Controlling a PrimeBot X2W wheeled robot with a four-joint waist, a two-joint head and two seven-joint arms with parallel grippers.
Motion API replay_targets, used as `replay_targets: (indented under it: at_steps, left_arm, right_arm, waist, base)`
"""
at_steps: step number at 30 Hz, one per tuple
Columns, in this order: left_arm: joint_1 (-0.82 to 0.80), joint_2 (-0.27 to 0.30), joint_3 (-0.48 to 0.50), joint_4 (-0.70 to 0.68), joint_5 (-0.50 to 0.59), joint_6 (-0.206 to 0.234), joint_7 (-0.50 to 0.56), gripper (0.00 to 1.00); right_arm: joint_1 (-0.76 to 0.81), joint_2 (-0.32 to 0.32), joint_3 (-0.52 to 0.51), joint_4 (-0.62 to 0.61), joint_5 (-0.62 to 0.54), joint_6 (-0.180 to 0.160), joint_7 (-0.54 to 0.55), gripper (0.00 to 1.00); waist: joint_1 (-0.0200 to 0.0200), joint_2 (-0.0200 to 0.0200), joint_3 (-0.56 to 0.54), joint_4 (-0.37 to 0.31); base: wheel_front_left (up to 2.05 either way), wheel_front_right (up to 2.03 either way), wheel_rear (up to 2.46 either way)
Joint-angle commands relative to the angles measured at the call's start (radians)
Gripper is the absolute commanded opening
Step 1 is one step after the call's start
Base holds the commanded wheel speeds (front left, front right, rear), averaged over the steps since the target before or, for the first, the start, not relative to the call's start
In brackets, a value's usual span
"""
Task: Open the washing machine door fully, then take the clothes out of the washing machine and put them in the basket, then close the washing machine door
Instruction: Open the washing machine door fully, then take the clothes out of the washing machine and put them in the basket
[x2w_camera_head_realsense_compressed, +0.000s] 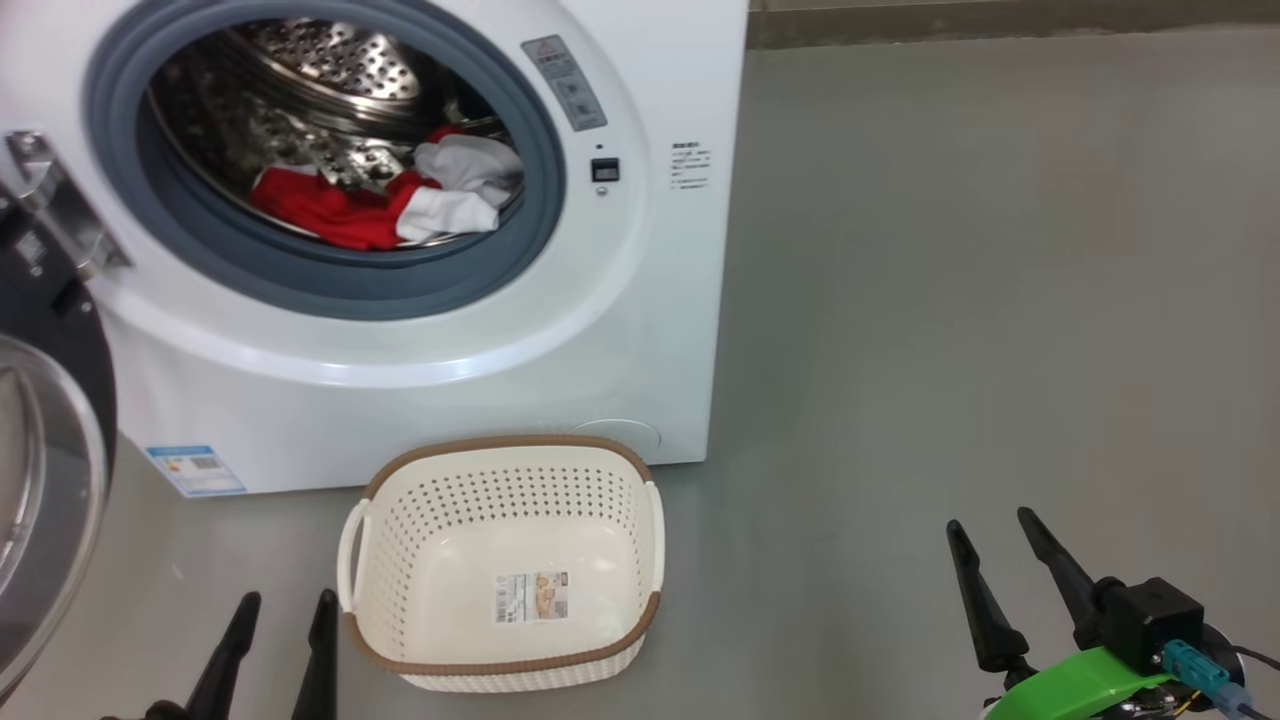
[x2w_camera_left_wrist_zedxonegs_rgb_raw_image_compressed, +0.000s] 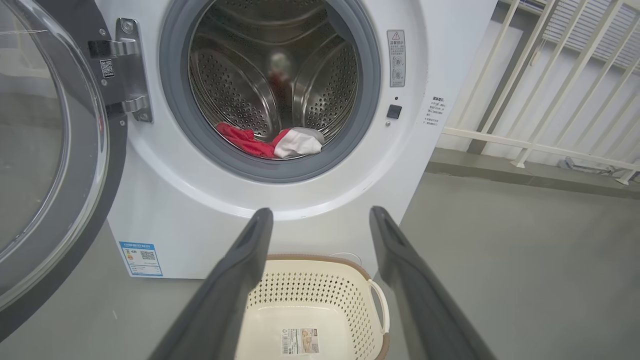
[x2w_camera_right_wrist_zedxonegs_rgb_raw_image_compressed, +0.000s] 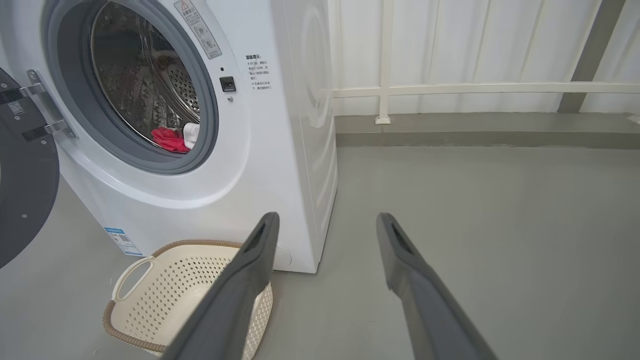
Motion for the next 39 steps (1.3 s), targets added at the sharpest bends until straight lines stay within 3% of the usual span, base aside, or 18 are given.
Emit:
replay_targets:
  at_steps: [1,30,39]
  left_arm:
    - [-0.017,0.021,0.028,-0.029,-0.007,-0.005,-0.005,1.00]
    - [-0.039,0.038,0.019,-0.040,0.000,-0.005,-0.005,1.00]
    - [-0.059,0.047,0.011,-0.044,-0.011,-0.005,-0.005,1.00]
  right_arm:
    - [-0.004,-0.014,0.013,-0.030,0.011,0.005,-0.012,1.00]
    - [0.002,-0.001,-0.008,-0.039,0.001,0.005,-0.012,1.00]
    - [-0.011,0.004,-0.004,-0.041,-0.003,0.005,-0.012,1.00]
  waist:
    - [0.0000,0.0000,0.000,-0.014]
    - [0.0000,0.0000,0.006,-0.011]
    - [0.0000,0.0000,0.026,-0.005]
  base:
    - [0.00,0.00,0.00]
    - [0.01,-0.01,0.00]
    - [0.76,-0.76,0.00]
